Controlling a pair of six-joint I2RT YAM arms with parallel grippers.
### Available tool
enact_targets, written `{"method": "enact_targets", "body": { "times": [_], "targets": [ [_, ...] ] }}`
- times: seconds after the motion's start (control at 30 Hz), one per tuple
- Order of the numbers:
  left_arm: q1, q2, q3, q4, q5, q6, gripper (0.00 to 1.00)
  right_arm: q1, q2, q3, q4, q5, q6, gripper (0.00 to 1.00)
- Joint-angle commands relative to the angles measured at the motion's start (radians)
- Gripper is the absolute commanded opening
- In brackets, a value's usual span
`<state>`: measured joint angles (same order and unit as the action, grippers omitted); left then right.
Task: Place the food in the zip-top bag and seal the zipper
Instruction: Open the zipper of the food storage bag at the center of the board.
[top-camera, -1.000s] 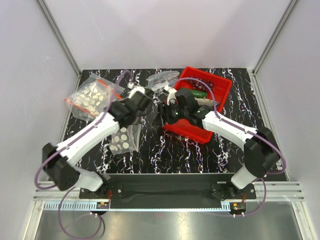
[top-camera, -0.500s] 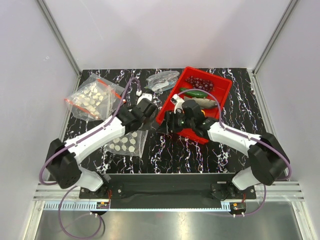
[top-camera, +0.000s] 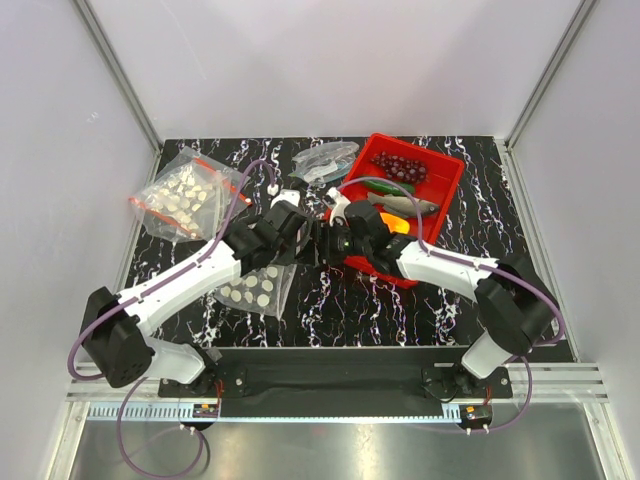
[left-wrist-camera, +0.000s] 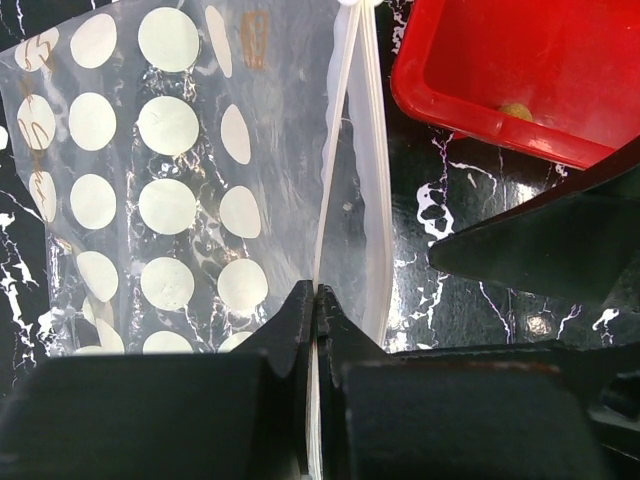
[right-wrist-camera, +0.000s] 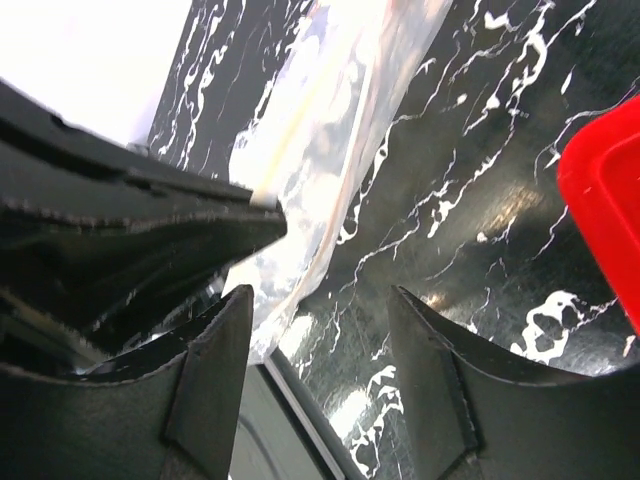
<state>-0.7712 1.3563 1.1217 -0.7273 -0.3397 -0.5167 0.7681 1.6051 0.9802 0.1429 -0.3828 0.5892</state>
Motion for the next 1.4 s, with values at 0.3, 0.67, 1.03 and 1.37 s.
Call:
{"method": "enact_targets", "body": {
  "times": [0.3, 0.67, 1.03, 1.37],
  "targets": [
    [0.001, -0.069, 0.052, -0.024, 0.05, 0.03, 0.0, 0.013, 0.047, 0.061, -0.035, 0.14, 0.003, 0.32],
    [-0.063, 0.038, 0.176, -0.225, -0.162, 0.003, 0.06, 0.016, 0.029, 0.054, -0.048, 0.147, 0.015, 0.0],
    [-0.097, 0.086, 0.136, -0.163, -0.194, -0.051, 0.39, 0.033, -0.04, 0.014, -0.025, 0.183, 0.047, 0.0],
    [-0.105, 0.135, 0.093, -0.132, -0.243, -0.075, 0.31, 0.04, -0.073, -0.003, -0.029, 0.202, 0.055, 0.0]
  ]
}}
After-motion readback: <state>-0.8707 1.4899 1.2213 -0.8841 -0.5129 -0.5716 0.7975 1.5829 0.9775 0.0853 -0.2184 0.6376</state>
